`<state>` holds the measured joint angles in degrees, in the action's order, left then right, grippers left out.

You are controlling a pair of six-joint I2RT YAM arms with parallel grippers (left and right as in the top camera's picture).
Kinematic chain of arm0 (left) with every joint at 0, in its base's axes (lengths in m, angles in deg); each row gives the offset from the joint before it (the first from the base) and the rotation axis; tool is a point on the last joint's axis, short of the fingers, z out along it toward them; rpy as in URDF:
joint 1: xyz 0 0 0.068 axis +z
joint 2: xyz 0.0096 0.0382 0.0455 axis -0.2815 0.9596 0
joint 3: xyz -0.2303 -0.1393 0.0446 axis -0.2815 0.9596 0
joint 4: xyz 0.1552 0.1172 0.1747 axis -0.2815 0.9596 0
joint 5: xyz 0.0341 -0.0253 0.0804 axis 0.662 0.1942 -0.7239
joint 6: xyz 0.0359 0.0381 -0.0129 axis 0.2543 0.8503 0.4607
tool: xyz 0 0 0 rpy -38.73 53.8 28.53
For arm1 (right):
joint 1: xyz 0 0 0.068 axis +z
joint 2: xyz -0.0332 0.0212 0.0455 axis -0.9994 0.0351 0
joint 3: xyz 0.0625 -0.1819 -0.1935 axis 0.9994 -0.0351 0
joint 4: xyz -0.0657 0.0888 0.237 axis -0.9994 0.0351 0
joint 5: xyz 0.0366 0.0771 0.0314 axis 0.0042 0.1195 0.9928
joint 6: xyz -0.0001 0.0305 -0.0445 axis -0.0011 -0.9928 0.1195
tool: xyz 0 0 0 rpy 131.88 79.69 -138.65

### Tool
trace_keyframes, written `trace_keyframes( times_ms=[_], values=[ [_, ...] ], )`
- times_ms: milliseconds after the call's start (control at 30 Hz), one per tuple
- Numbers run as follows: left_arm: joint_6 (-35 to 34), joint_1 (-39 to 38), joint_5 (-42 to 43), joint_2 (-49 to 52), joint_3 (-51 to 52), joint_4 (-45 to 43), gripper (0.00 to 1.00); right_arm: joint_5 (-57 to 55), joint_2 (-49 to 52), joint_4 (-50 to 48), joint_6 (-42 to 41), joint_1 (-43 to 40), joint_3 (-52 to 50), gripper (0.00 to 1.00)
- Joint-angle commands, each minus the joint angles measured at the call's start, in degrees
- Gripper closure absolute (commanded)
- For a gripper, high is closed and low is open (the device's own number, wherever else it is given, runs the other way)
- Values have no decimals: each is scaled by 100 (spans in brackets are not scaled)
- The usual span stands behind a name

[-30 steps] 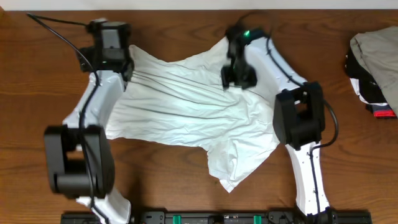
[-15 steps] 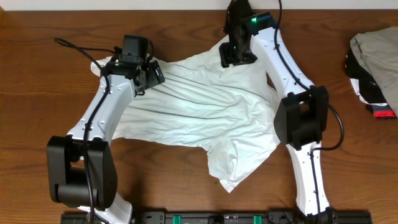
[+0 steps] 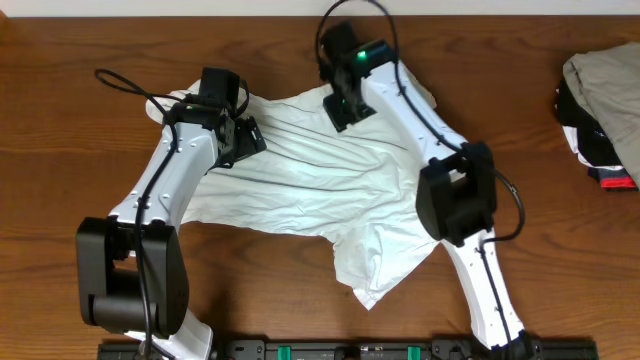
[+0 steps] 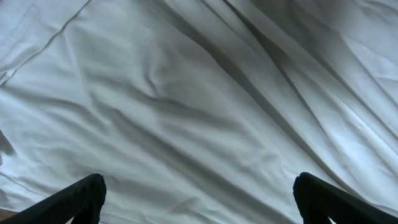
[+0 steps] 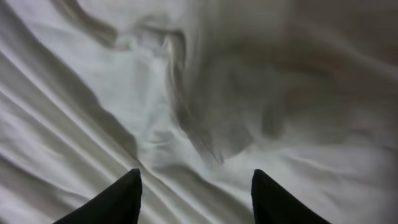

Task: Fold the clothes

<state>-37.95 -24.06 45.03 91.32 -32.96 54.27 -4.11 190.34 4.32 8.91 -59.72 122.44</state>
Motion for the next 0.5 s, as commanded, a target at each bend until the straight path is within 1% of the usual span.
trace_keyframes(
  times_ms=[0,467],
  values=[
    [-55,-4,26,55,37,39,2,-634,155,0,400,48,-52,46],
    [-55,-4,26,55,37,39,2,-682,527,-245,557,90,-55,51]
  ],
)
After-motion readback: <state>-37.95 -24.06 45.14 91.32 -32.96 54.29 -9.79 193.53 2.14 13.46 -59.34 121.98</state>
